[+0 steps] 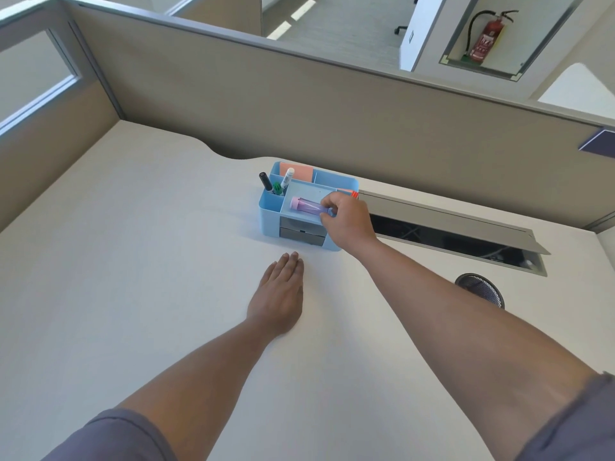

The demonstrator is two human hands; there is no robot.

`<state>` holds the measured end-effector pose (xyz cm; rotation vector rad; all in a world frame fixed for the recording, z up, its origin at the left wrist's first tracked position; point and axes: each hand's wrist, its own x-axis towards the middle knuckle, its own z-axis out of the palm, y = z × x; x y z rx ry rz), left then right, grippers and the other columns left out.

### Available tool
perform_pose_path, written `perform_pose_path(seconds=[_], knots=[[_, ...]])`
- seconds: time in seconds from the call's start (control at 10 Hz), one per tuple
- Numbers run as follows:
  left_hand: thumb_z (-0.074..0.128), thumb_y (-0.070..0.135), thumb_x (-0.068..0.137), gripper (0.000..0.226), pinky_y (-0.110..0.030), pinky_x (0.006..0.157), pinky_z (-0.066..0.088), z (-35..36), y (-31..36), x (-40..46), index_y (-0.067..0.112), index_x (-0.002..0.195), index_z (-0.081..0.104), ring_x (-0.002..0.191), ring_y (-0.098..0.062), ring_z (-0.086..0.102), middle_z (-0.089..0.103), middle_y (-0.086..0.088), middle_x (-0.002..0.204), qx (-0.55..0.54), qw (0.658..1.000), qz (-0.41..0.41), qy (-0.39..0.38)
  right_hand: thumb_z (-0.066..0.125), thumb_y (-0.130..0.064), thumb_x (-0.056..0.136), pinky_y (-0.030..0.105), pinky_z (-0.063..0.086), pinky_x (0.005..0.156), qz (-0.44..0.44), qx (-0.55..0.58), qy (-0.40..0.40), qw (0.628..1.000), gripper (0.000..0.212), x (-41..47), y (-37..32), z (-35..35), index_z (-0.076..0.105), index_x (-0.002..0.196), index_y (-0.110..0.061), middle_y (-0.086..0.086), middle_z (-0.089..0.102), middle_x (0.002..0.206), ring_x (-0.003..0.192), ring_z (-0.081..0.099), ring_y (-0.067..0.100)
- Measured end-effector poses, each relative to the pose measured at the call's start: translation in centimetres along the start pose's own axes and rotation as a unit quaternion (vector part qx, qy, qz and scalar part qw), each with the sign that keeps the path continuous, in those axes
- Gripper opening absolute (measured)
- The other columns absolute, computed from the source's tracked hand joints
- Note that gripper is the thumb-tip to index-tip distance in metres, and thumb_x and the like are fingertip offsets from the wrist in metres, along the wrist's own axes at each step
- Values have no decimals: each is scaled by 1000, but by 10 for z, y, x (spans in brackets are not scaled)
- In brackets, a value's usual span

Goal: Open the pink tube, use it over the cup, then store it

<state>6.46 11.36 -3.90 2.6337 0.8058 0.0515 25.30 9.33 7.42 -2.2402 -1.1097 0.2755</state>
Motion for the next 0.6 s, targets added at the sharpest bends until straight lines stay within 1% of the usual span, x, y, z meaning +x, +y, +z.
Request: perform_pose_path(seconds=[0.1, 0.3, 0.4, 0.5, 0.6], knots=[[21, 23, 107, 57, -34, 127, -1, 1, 0, 0, 11, 162, 18, 159, -21, 3, 9, -5, 173, -5, 1000, 3, 3, 68, -10, 89, 35, 54, 93, 3, 10, -1, 1000, 25, -1, 0, -1, 70, 114, -10, 5, 73, 115, 104, 65, 25], [22, 23, 107, 57, -34, 127, 0, 1, 0, -1, 12, 162, 19, 159, -21, 4, 10, -4, 173, -14, 1000, 4, 6, 66, -12, 91, 40, 52, 101, 4, 18, 18, 1000, 38, -10, -1, 0, 65, 129, -7, 9, 69, 129, 116, 64, 28], [23, 22, 107, 56, -33, 126, 1, 1, -1, 0, 11, 162, 21, 159, -21, 5, 11, -4, 173, -17, 1000, 1, 7, 64, -11, 92, 39, 47, 108, -25, 9, 41, 999, 42, -19, 0, 1, 61, 134, -6, 11, 66, 136, 124, 60, 29], [24, 19, 107, 55, -33, 126, 1, 1, 1, -1, 11, 162, 20, 159, -21, 5, 10, -4, 173, -28, 1000, 0, 5, 64, -9, 92, 41, 39, 114, -60, -17, 69, 996, 49, -44, 8, 4, 53, 140, -5, 14, 57, 144, 134, 50, 31], [24, 17, 107, 55, -32, 126, 1, -6, 6, -2, 11, 162, 18, 159, -20, 4, 9, -4, 173, -33, 999, 5, 6, 64, -11, 93, 43, 37, 117, -59, -52, 82, 994, 54, -62, 16, 6, 49, 144, -5, 15, 53, 149, 138, 47, 32]])
